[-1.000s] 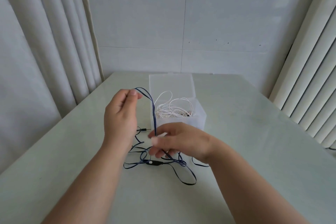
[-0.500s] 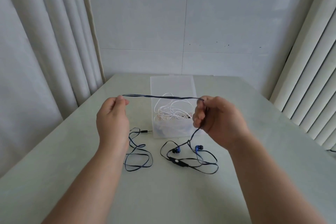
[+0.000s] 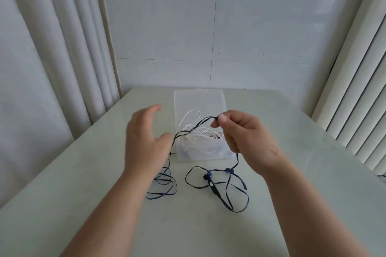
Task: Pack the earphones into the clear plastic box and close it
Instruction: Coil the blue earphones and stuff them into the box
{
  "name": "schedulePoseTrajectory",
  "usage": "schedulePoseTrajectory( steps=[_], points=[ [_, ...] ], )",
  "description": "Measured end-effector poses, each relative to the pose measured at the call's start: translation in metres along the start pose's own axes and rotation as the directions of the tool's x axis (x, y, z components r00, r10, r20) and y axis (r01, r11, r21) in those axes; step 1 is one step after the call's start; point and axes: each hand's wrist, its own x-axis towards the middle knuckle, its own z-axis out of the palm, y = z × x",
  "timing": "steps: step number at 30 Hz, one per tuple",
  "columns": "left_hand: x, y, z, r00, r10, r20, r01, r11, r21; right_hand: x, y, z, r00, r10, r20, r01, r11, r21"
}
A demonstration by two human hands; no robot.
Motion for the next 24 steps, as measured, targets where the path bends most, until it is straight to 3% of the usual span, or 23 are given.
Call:
schedulePoseTrajectory(
  steps=[2,5,6,8,10,12,14,17,20,22,24],
  points=[
    [-0.005,0.004,0.006,0.959,0.213,0.187,-0.197,0.975,-0.098,-0.001,0.0,0.006,0.999,-0.014,0.041,0.017,0.997,-0.076],
    [-0.007,0.004,0.018,0.894,0.296,0.338,-0.289,0.955,-0.072,-0.002,-0.001,0.009,0.997,-0.02,0.072,0.024,0.998,-0.064],
    [-0.006,0.006,0.019,0.892,0.285,0.352,-0.273,0.958,-0.084,-0.002,-0.001,0.007,0.998,-0.008,0.062,0.01,1.0,-0.024],
    [-0.003,0.01,0.015,0.914,0.158,0.373,-0.042,0.953,-0.301,0.0,-0.001,0.0,0.999,0.028,0.042,-0.029,0.999,0.034],
    [0.0,0.016,0.007,0.924,0.029,0.381,0.204,0.806,-0.556,-0.001,0.001,-0.007,0.996,0.051,0.074,-0.051,0.999,-0.005],
    [0.003,0.019,0.001,0.926,-0.039,0.376,0.308,0.654,-0.69,0.0,0.005,-0.01,0.993,0.084,0.088,-0.075,0.992,-0.101],
    [0.012,0.02,-0.005,0.941,-0.09,0.327,0.322,0.542,-0.776,0.002,0.009,-0.014,0.992,0.122,0.017,-0.118,0.979,-0.168],
    [0.027,0.019,-0.021,0.949,-0.188,0.254,0.307,0.361,-0.88,0.007,0.011,-0.023,0.961,0.165,-0.223,-0.206,0.963,-0.173],
    [0.032,0.021,-0.029,0.943,-0.248,0.222,0.3,0.34,-0.891,0.011,0.014,-0.028,0.877,0.285,-0.387,-0.342,0.936,-0.084],
    [0.032,0.025,-0.028,0.947,-0.233,0.221,0.297,0.373,-0.879,0.009,0.015,-0.025,0.865,0.404,-0.298,-0.443,0.894,-0.074],
    [0.034,0.034,-0.027,0.95,-0.188,0.25,0.306,0.394,-0.867,0.006,0.013,-0.019,0.84,0.531,-0.111,-0.535,0.844,-0.017]
  ],
)
